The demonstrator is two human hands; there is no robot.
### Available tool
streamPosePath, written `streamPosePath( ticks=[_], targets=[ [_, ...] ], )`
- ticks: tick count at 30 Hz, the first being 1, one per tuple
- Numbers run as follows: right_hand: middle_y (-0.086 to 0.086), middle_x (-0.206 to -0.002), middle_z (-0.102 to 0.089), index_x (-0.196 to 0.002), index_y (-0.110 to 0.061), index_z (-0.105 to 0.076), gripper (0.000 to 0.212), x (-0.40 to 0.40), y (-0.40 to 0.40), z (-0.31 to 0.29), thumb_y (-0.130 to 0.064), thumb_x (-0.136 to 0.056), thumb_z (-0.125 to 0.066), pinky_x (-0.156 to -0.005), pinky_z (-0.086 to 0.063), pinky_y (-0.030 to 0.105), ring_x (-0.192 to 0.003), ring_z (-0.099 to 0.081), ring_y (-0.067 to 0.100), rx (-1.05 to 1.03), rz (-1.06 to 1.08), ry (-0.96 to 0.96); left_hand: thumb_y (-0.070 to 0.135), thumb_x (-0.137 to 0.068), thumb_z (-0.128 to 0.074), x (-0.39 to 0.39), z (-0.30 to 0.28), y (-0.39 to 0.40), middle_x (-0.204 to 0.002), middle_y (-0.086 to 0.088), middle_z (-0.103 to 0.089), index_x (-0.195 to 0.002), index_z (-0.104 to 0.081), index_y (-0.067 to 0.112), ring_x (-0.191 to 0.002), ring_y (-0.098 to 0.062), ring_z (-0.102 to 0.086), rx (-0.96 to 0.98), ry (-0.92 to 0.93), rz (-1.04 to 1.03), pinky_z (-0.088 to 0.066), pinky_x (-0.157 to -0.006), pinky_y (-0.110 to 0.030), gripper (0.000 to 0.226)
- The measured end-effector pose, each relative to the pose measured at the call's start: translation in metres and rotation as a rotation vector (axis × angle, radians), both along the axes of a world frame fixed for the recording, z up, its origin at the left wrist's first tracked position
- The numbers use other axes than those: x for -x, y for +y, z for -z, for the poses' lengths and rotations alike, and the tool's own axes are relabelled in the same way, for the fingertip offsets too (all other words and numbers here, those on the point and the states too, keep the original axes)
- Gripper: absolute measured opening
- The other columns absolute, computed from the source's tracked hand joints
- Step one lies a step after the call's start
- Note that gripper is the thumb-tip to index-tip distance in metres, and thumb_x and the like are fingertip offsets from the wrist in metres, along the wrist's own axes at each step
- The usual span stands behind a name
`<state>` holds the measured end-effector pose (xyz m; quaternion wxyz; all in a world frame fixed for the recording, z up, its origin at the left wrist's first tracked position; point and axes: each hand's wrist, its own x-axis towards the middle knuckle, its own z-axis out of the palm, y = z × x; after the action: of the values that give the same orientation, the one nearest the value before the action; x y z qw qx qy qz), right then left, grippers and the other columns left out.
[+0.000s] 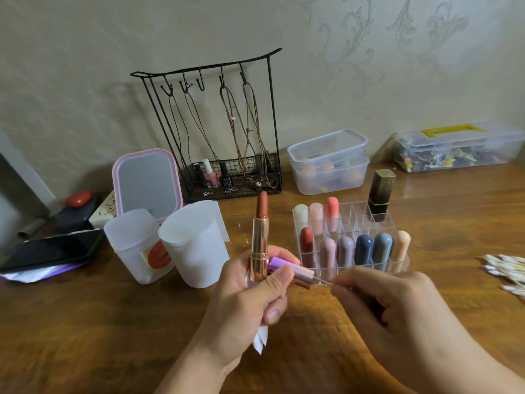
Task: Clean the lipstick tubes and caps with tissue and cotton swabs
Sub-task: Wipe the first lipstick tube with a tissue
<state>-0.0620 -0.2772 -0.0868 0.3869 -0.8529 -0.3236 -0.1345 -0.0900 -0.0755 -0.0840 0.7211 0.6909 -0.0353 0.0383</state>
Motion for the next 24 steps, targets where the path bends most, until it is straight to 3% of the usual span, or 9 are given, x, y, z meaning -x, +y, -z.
streamPosePath(
  ticks=[2,5,8,11,14,17,20,24],
  targets=[
    [-0.019,-0.067,-0.064,-0.084,-0.033,-0.067,0.006,0.002,-0.002,-0.006,-0.035,-0.089,-0.066,-0.046,-0.048,0.017,-0.056,-0.062,0.001,0.048,-0.11,0.065,0.042,-0.072,-0.066,0.0,-0.001,0.001,-0.061,-0.014,-0.041,-0.091,-0.07,0.014,-0.047,-0.015,-0.04,0.016,-0.001,-0.017,-0.035,-0.044,-0.02,0.034],
    [-0.016,-0.062,-0.064,-0.08,-0.029,-0.071,0.013,0.0,-0.006,-0.014,-0.032,-0.091,-0.063,-0.046,-0.04,0.008,-0.049,-0.058,0.003,-0.072,-0.176,0.085,0.041,-0.072,-0.064,0.0,-0.002,0.002,-0.062,-0.013,-0.043,-0.088,-0.071,0.016,-0.046,-0.014,-0.041,0.035,-0.003,-0.029,-0.035,-0.044,-0.021,0.031],
    [-0.015,-0.058,-0.062,-0.078,-0.029,-0.07,0.014,-0.004,-0.01,-0.014,-0.029,-0.09,-0.063,-0.044,-0.04,0.01,-0.045,-0.056,0.003,-0.065,-0.116,0.025,0.036,-0.076,-0.062,0.0,-0.002,0.004,-0.061,-0.013,-0.041,-0.087,-0.071,0.016,-0.045,-0.014,-0.039,0.059,-0.009,-0.042,-0.034,-0.043,-0.022,0.025],
    [-0.015,-0.063,-0.063,-0.08,-0.029,-0.07,0.013,-0.003,-0.011,-0.016,-0.031,-0.09,-0.062,-0.048,-0.044,0.013,-0.051,-0.059,0.004,0.04,-0.217,0.071,0.031,-0.079,-0.061,0.0,-0.003,0.005,-0.059,-0.01,-0.042,-0.087,-0.07,0.011,-0.044,-0.013,-0.039,0.098,-0.009,-0.049,-0.033,-0.043,-0.022,0.024],
    [-0.012,-0.058,-0.062,-0.081,-0.029,-0.07,0.011,-0.005,-0.013,-0.015,-0.029,-0.09,-0.064,-0.048,-0.04,0.01,-0.046,-0.055,0.005,-0.068,-0.203,0.093,0.032,-0.079,-0.06,0.001,-0.003,0.005,-0.059,-0.01,-0.042,-0.087,-0.07,0.012,-0.045,-0.013,-0.039,0.079,-0.016,-0.042,-0.032,-0.043,-0.022,0.024],
    [-0.015,-0.059,-0.063,-0.077,-0.029,-0.071,0.013,-0.006,-0.011,-0.012,-0.025,-0.089,-0.068,-0.048,-0.04,0.008,-0.048,-0.058,0.004,-0.004,-0.118,0.031,0.032,-0.079,-0.061,0.001,-0.003,0.003,-0.059,-0.011,-0.042,-0.087,-0.071,0.014,-0.045,-0.013,-0.039,0.046,-0.018,-0.037,-0.033,-0.044,-0.022,0.022],
    [-0.016,-0.064,-0.065,-0.082,-0.029,-0.072,0.01,0.0,-0.004,-0.011,-0.028,-0.09,-0.066,-0.048,-0.046,0.014,-0.053,-0.061,0.003,0.018,-0.185,0.089,0.031,-0.079,-0.062,0.001,-0.001,-0.001,-0.059,-0.009,-0.046,-0.087,-0.07,0.014,-0.046,-0.013,-0.041,0.029,-0.004,-0.022,-0.035,-0.044,-0.02,0.021],
    [-0.016,-0.06,-0.063,-0.08,-0.029,-0.071,0.009,0.001,0.003,-0.006,-0.028,-0.088,-0.066,-0.044,-0.045,0.017,-0.051,-0.06,0.004,-0.048,-0.057,0.065,0.031,-0.08,-0.064,0.002,0.001,-0.006,-0.062,-0.014,-0.044,-0.089,-0.07,0.015,-0.047,-0.014,-0.042,-0.004,-0.009,0.009,-0.036,-0.044,-0.021,0.019]
  ],
)
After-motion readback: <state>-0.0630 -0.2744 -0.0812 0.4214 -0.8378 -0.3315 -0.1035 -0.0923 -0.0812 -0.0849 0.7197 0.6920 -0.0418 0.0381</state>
